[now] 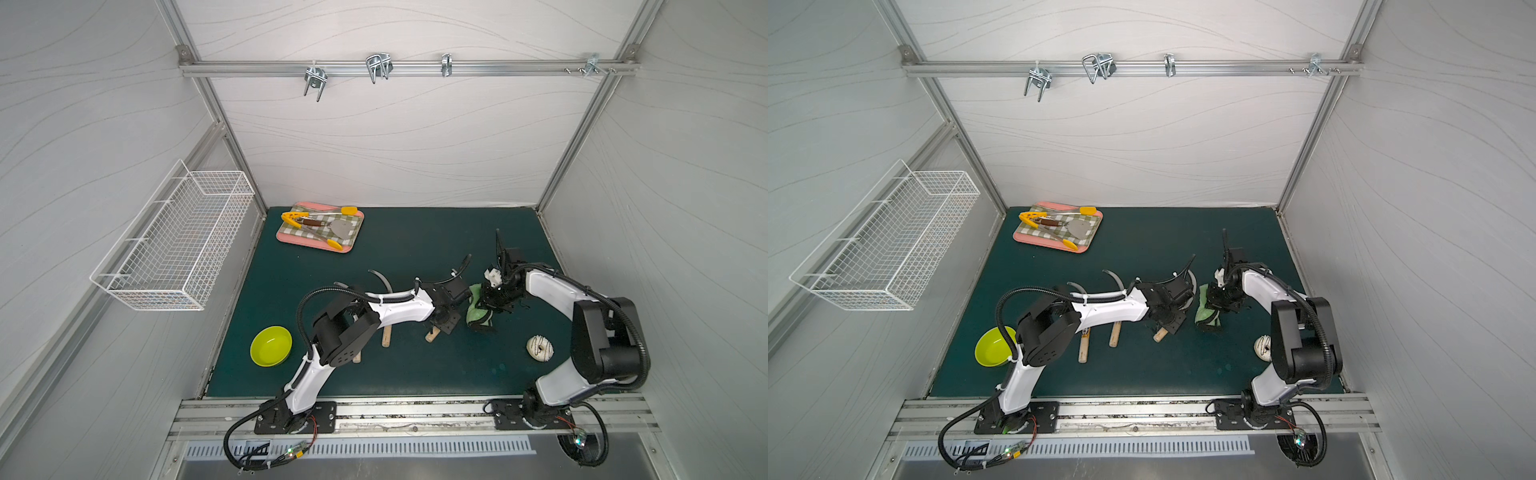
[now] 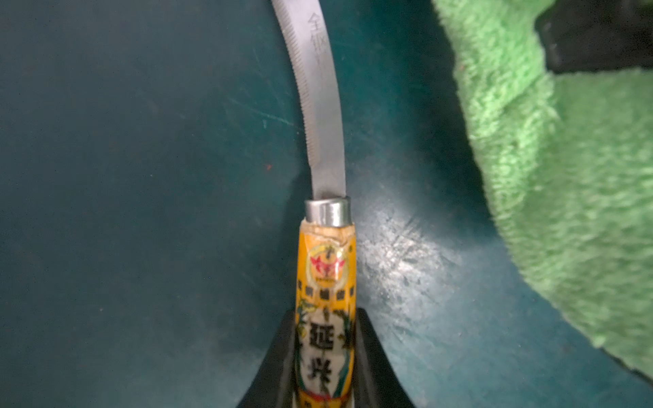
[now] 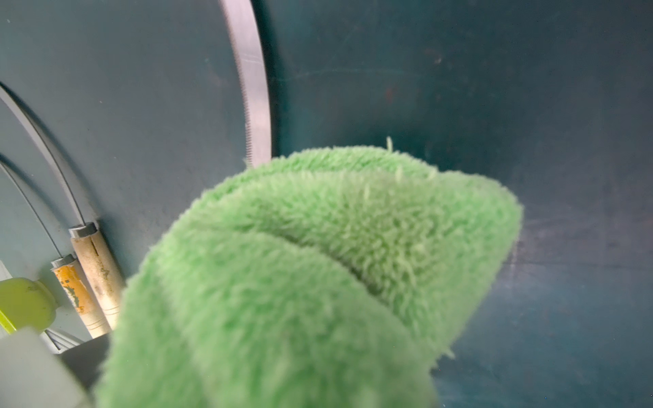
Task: Wipe small sickles with rags
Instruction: Pick up the small sickle from the center of the board, then wipe the small sickle.
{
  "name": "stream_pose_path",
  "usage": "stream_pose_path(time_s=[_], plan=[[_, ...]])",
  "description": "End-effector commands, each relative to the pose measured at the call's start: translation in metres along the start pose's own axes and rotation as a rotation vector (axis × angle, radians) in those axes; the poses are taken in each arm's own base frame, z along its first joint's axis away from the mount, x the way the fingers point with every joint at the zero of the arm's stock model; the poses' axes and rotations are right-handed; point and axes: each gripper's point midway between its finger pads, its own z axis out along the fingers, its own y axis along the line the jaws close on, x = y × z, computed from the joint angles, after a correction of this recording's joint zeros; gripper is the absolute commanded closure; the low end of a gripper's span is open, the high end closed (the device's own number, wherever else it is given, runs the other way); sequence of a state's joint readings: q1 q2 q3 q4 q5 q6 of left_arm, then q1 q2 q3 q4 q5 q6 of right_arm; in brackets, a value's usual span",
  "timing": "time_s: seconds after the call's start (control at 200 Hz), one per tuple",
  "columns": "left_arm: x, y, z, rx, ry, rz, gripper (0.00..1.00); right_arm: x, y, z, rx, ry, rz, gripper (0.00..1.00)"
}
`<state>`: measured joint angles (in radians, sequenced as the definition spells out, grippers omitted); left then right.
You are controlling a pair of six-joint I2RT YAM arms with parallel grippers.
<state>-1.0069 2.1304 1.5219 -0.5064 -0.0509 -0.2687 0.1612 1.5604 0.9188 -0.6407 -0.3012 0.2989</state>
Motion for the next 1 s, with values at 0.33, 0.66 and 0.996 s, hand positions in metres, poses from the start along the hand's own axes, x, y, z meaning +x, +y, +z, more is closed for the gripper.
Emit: stream_pose_path(time_s=[0.33, 0.66, 0.996], plan=[[-0.033, 0.016, -0.052, 0.388, -0.221, -0.284, 1.0, -0.02, 0.036, -0.033, -0.225, -0.103, -0.034, 0.86], [-0.07, 0.037, -0.106, 0.714, -0.459, -0.483, 1.0, -0.04, 0.077, -0.058, -0.41, -0.151, -0.119, 0.84], [-0.111, 0.068, -0.135, 0.992, -0.67, -0.658, 1.0, -0.069, 0.119, -0.076, -0.636, -0.161, -0.187, 0.83]])
